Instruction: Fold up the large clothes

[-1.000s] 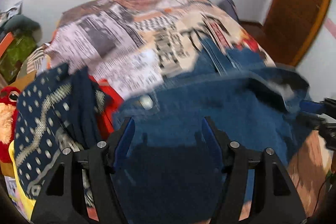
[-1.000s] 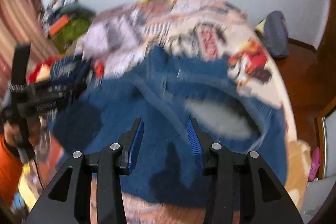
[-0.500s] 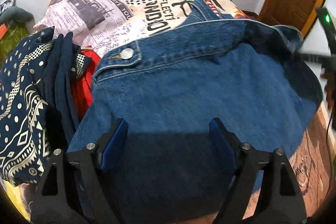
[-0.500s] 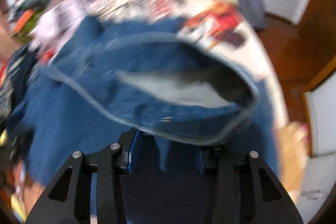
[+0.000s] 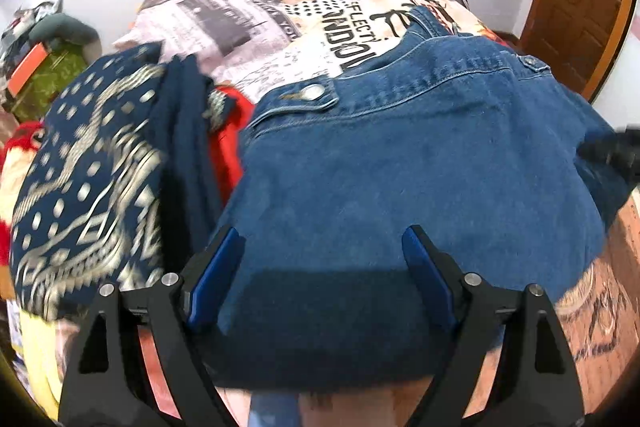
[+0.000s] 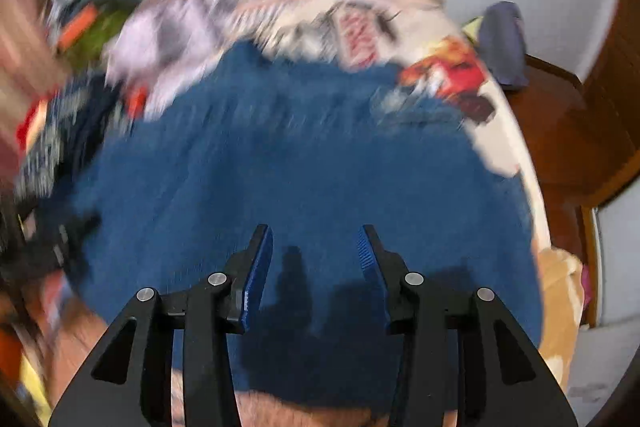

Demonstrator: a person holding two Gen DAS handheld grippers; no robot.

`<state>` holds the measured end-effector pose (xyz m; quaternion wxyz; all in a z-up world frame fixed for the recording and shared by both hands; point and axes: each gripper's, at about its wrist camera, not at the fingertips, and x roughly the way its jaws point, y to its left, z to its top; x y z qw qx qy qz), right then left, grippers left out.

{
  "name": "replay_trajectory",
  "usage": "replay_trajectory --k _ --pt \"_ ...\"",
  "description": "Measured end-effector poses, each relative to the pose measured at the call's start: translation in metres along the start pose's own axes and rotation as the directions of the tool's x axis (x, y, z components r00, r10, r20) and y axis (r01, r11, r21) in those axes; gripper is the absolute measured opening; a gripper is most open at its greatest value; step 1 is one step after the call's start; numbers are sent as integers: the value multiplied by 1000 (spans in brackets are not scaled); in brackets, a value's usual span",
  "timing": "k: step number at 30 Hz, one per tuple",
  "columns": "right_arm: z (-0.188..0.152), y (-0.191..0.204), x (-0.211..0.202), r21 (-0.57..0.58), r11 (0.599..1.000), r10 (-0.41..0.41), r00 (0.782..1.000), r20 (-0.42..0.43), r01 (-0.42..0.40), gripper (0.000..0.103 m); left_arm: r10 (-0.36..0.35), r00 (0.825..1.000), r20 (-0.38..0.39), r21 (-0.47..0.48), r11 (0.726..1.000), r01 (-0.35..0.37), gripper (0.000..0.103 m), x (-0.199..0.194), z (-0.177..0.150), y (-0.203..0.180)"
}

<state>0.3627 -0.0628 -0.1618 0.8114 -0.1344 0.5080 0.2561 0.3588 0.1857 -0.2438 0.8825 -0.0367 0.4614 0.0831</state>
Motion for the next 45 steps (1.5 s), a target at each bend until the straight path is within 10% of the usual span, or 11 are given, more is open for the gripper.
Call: replay_trajectory --k 7,17,23,33,43,45 --pt "-41 -18 -15 14 994 -107 993 54 106 69 -48 999 -8 -142 989 47 87 -29 -32 35" --pt "-62 -43 -52 106 980 -172 985 19 170 69 -5 997 -77 -299 954 -18 89 -45 -67 61" --pt "-70 -40 -73 101 980 -177 983 51 172 69 -151 986 -65 -395 912 114 88 -56 -77 63" --pt "-64 -19 -84 60 986 -160 981 111 155 69 -501 866 3 -602 690 401 88 -11 -70 42" --pt "-59 -11 -69 49 988 -149 985 89 145 69 -421 904 74 -708 616 345 86 25 -44 47" --pt "-57 -10 -66 54 988 -149 986 80 145 69 -352 935 44 -706 652 279 69 24 -35 43"
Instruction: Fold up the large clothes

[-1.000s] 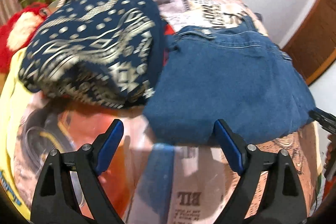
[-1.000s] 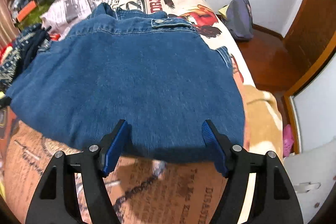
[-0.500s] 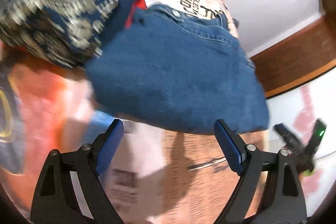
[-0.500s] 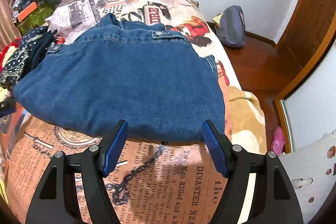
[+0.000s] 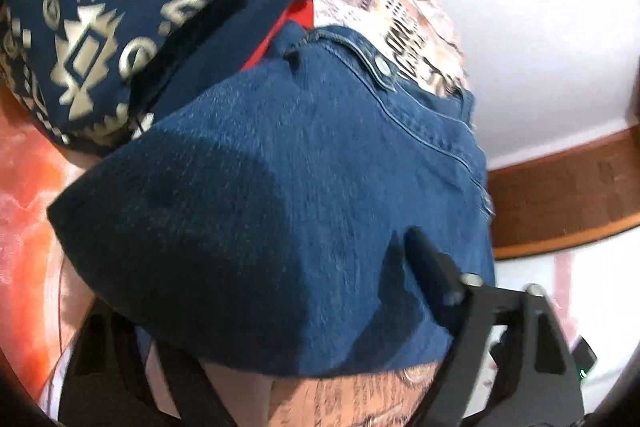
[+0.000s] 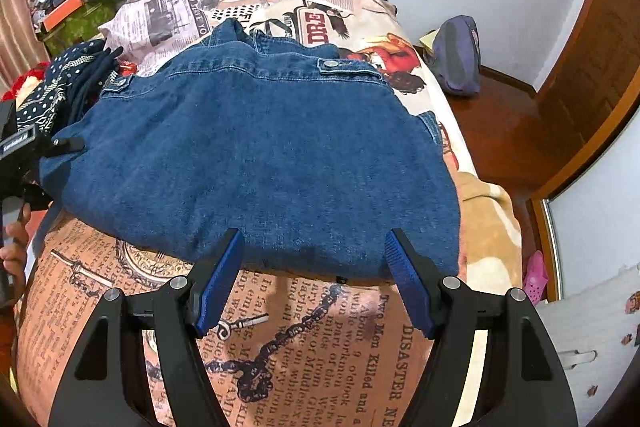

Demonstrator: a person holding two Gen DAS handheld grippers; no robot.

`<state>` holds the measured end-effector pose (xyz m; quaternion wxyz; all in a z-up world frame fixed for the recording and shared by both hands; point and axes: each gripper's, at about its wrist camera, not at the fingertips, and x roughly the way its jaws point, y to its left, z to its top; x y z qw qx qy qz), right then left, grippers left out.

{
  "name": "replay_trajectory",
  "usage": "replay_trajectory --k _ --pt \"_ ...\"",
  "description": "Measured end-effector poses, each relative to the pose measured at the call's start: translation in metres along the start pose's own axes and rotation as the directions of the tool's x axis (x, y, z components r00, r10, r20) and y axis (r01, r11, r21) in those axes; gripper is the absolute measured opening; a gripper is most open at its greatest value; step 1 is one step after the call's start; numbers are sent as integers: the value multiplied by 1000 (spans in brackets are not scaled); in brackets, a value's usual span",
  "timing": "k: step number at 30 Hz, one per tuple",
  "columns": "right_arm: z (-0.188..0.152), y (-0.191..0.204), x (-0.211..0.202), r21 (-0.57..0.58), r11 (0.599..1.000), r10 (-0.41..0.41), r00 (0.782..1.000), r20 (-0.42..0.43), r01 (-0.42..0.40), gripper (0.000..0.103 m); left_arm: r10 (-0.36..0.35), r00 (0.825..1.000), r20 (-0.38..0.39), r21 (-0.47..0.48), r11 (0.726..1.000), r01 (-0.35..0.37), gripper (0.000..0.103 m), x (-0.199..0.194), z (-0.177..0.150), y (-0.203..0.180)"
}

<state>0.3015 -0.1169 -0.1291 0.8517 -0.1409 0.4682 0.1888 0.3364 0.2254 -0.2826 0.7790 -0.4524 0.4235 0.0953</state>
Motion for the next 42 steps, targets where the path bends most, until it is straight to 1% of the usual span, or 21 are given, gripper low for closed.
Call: replay_trajectory --k 2,4,5,6,8,10,12,14,15,18,19,20,22,25,29,31,33,36,37,39,42 --pt "1 2 1 4 1000 3 1000 -4 -3 69 82 995 59 66 994 -86 52 -3 1 -18" --pt "3 5 -1 4 1000 6 1000 -5 -6 69 154 975 159 172 968 -181 40 -14 -3 -49" --pt "5 7 -2 3 1000 11 1000 -5 -11 69 165 968 191 201 958 -203 38 -17 -3 -59" --pt "6 8 -3 3 1000 13 1000 -5 -13 69 164 955 246 245 943 -225 37 -26 -5 -75" --pt "12 11 -7 7 1000 23 1000 -2 -23 69 120 941 317 306 926 -221 34 -46 -7 -97" --pt "20 16 -13 13 999 42 999 9 -42 69 58 932 359 351 917 -192 32 -65 -6 -116" --pt "32 24 -22 10 997 70 997 28 -71 69 7 916 400 398 899 -180 31 -93 -4 -132" --pt "43 34 -28 -7 996 90 995 50 -90 69 -42 896 442 432 886 -172 30 -120 -5 -142" --pt "48 40 -31 -15 995 98 993 60 -97 69 -65 881 469 446 878 -173 30 -132 -5 -147" --pt "64 67 -31 -50 989 141 987 73 -138 69 -98 841 533 462 866 -193 29 -163 -2 -151" --pt "67 78 -29 -63 985 163 984 69 -158 69 -101 831 547 463 864 -199 29 -170 -1 -148" --pt "69 88 -26 -71 980 190 980 63 -185 69 -98 826 555 462 862 -209 29 -176 -2 -145" --pt "71 114 -14 -86 962 261 965 27 -258 69 -65 815 576 453 855 -252 29 -180 2 -136" --pt "65 150 9 -112 940 320 947 -36 -322 69 -16 825 565 438 853 -284 29 -171 8 -123" --pt "47 185 47 -155 928 318 938 -142 -338 69 52 853 520 419 854 -307 29 -152 3 -96" --pt "41 187 61 -140 925 327 927 -182 -353 69 77 857 509 426 843 -329 29 -141 -3 -93" --pt "38 182 64 -132 917 348 918 -191 -376 69 89 852 516 437 828 -351 29 -137 -13 -96" --pt "39 165 54 -112 903 389 900 -195 -415 69 65 853 518 475 807 -350 29 -131 -23 -117" --pt "39 156 48 -98 904 394 901 -180 -415 69 50 856 514 489 803 -341 29 -131 -28 -127" --pt "39 135 33 -74 917 381 916 -127 -391 69 5 870 493 527 794 -304 28 -129 -33 -150" --pt "34 89 11 -25 946 322 946 -47 -323 69 -77 901 426 598 771 -218 26 -118 -45 -184"
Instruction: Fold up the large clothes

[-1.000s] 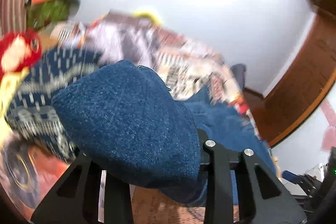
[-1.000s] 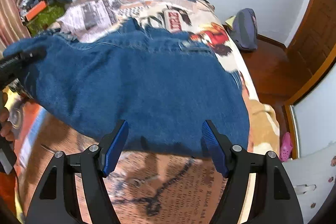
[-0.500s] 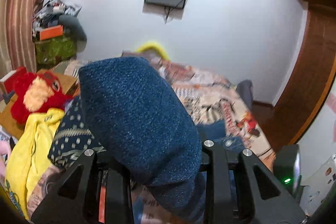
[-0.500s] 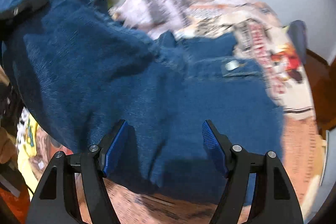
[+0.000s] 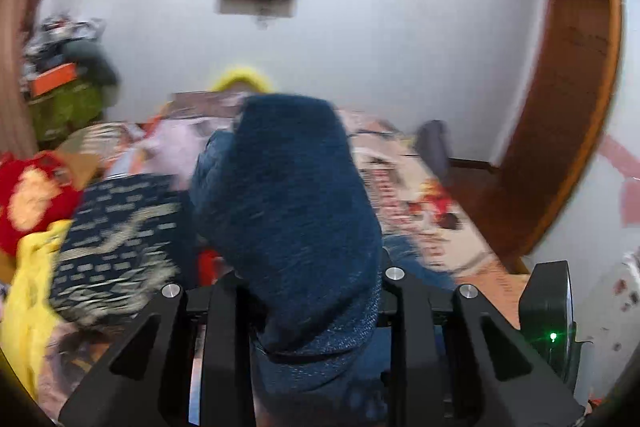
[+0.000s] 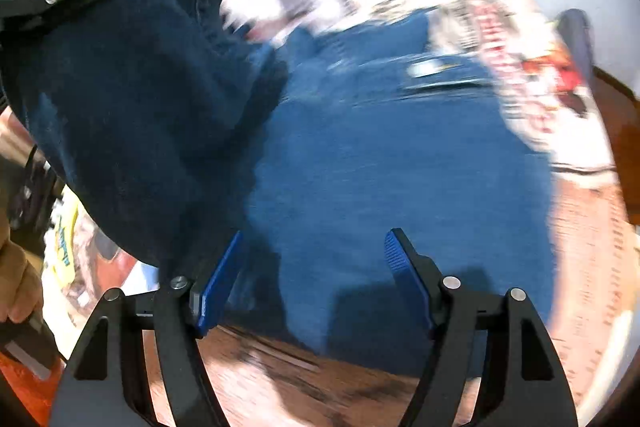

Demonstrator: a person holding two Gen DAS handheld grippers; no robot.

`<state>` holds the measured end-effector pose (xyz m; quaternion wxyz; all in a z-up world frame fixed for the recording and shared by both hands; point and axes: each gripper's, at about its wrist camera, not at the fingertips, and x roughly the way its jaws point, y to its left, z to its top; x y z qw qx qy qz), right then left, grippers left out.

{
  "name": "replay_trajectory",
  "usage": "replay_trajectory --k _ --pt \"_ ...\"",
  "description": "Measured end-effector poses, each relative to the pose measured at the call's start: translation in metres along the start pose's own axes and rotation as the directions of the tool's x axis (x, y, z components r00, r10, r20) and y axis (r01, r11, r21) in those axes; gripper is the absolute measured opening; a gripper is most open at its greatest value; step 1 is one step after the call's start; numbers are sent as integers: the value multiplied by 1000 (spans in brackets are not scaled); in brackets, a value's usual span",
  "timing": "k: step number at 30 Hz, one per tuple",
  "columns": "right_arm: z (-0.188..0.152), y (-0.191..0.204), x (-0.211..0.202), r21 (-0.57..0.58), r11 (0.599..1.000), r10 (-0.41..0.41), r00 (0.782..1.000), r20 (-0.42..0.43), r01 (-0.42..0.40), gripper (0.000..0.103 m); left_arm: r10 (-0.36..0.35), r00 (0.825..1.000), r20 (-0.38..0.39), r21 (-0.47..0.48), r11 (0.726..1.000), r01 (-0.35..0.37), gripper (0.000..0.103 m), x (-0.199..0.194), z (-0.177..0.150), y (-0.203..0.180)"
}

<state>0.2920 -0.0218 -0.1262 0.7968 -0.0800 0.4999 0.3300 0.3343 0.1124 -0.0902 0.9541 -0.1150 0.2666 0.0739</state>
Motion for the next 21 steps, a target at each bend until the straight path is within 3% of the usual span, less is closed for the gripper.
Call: replay_trajectory --k 4,7,9,11,13,16,18,21 --pt "-18 -57 -39 116 984 -139 989 49 133 69 -151 987 -56 64 986 155 26 22 -6 -60" --pt "-36 -94 -57 197 962 -200 979 30 191 69 -252 943 -217 102 955 279 26 57 -34 -106" --pt "-50 -115 -65 252 944 -222 975 12 212 69 -243 917 -315 140 944 299 27 77 -58 -126" --pt "-65 -131 -73 299 927 -236 972 -9 228 69 -188 888 -420 213 931 298 30 98 -91 -146" --pt "-74 -140 -78 320 918 -241 970 -17 234 69 -130 884 -450 289 915 281 33 103 -110 -154" --pt "-82 -139 -85 316 917 -249 968 -15 241 69 -94 898 -429 374 887 271 40 92 -121 -159" --pt "-80 -134 -88 308 920 -251 968 -7 241 69 -109 884 -455 361 885 295 44 83 -114 -154" --pt "-79 -134 -101 297 927 -246 969 21 229 69 -197 846 -495 279 886 370 56 65 -103 -141"
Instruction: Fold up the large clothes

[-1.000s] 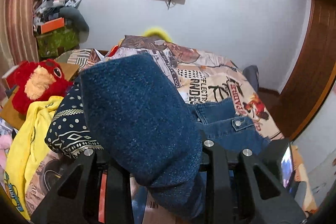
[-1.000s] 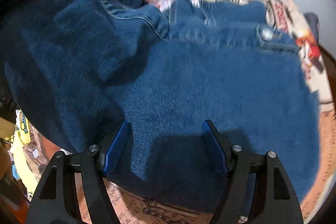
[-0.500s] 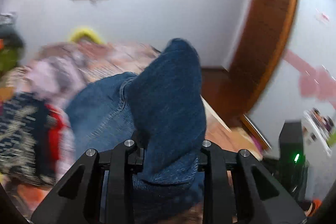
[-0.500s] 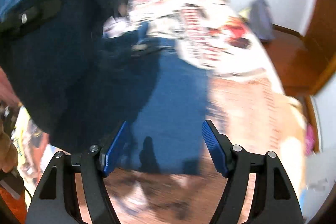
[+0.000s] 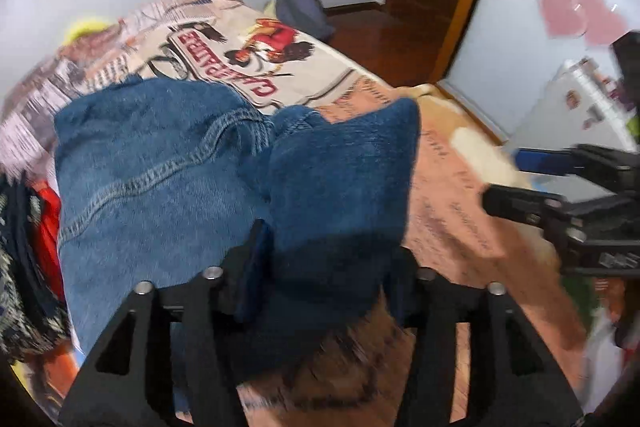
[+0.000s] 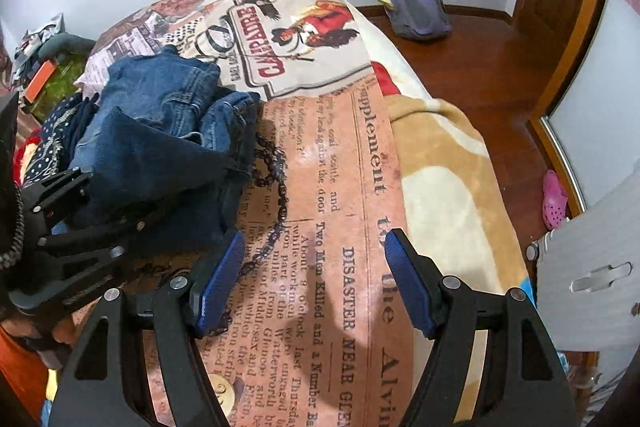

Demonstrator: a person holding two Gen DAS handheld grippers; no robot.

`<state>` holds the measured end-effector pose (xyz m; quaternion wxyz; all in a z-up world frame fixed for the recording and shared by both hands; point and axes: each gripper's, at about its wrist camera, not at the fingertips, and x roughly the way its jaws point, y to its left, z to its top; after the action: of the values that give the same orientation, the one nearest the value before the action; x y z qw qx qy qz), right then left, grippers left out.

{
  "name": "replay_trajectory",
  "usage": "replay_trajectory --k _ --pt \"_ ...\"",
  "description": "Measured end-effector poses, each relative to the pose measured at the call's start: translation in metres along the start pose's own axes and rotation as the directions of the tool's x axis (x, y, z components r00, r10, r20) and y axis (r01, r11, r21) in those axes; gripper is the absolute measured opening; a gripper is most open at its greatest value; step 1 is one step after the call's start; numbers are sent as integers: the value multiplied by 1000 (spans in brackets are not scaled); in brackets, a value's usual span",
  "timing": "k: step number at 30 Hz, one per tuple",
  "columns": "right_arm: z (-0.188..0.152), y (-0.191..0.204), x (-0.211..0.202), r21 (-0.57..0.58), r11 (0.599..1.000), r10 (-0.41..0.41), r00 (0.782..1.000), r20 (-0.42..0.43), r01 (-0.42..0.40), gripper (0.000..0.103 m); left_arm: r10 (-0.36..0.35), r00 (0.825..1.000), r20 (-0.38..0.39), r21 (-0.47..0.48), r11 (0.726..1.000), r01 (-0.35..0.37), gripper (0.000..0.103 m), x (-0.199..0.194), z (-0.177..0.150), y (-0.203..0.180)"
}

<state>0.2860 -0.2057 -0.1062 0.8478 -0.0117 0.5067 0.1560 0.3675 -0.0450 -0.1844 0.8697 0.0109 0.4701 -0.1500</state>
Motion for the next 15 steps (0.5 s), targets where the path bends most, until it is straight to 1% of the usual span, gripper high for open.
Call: replay_trajectory --k 2,3,5,6,7,8,10,11,13,14,15 --pt "5 8 -9 -11 1000 18 999 30 -18 69 -38 999 21 -21 999 39 63 -20 -3 5" --pt "7 11 -12 -18 1000 26 999 43 -26 69 -39 998 42 -24 999 40 63 -33 -6 8" --pt "14 20 -22 -43 998 46 996 78 -43 69 -10 997 80 -12 1000 11 69 -53 -10 11" --pt "17 26 -25 -55 997 54 994 91 -49 69 21 994 105 -7 1000 -20 70 -64 -13 15" --pt "21 33 -29 -71 996 67 992 106 -59 69 57 990 128 -8 998 -56 73 -74 -15 21" --pt "26 40 -32 -90 993 82 990 119 -72 69 93 986 142 -11 996 -92 80 -79 -17 27" --pt "33 53 -29 -119 989 101 987 125 -86 69 169 973 157 -18 986 -168 86 -87 -20 38" --pt "37 61 -25 -132 987 103 987 122 -87 69 225 961 159 -30 974 -223 86 -86 -20 49" --pt "41 71 -15 -149 984 111 988 108 -94 69 276 953 127 -56 961 -271 86 -81 -23 64" --pt "42 77 -6 -158 982 117 989 92 -102 69 291 951 100 -76 956 -284 86 -78 -26 73" --pt "42 80 3 -163 981 121 990 75 -107 69 291 954 70 -99 954 -284 86 -72 -30 83"
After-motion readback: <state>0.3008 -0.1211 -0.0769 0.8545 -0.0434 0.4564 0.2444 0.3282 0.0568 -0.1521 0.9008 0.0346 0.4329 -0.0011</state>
